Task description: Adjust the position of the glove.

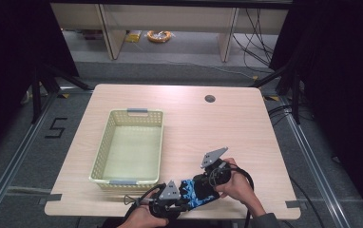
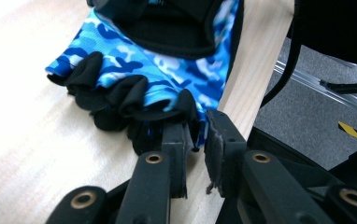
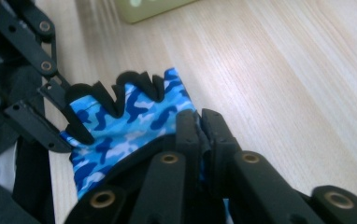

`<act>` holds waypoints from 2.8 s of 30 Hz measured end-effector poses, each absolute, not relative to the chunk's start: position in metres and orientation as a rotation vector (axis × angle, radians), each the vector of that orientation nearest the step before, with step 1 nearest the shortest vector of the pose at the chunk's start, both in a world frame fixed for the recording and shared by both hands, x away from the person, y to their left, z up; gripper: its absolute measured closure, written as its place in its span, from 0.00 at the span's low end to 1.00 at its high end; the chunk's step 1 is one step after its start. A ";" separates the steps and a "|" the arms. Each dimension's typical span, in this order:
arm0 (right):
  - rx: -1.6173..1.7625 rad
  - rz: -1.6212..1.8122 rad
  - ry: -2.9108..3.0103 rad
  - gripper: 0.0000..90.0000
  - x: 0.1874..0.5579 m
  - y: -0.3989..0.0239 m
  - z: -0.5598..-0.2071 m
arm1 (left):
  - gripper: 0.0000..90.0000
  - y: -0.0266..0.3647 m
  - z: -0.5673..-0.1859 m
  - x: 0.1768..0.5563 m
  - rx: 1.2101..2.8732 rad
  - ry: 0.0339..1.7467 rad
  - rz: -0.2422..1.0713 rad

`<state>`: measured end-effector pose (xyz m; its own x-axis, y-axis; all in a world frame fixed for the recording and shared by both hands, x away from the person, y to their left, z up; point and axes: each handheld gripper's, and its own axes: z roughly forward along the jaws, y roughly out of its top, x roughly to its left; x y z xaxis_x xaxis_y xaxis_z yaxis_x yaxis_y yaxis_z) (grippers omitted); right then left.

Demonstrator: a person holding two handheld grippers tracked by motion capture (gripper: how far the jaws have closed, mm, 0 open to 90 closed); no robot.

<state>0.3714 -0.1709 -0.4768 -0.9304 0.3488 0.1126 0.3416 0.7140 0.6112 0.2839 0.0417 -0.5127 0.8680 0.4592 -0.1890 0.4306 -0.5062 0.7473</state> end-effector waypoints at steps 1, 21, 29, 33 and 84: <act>0.584 1.030 2.898 0.95 0.371 -0.171 -0.477 | 0.86 0.042 -0.514 0.285 2.178 0.639 0.046; 1.207 1.082 2.523 0.73 0.330 -0.225 -0.457 | 0.54 0.056 -0.510 0.274 2.229 0.647 0.099; 1.324 1.083 2.487 0.70 0.315 -0.237 -0.469 | 0.49 0.065 -0.505 0.269 2.217 0.635 0.196; 1.357 1.084 2.477 0.69 0.313 -0.237 -0.474 | 0.50 0.065 -0.501 0.271 2.230 0.614 0.234; 1.483 1.284 2.542 0.96 0.322 -0.240 -0.510 | 0.81 0.026 -0.517 0.288 2.244 0.564 0.254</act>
<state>0.3220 -0.2403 -0.5102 -0.5717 0.7027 0.4235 0.7578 0.2544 0.6008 0.2878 0.0264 -0.5168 0.8809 0.4734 0.0013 0.3146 -0.5875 0.7456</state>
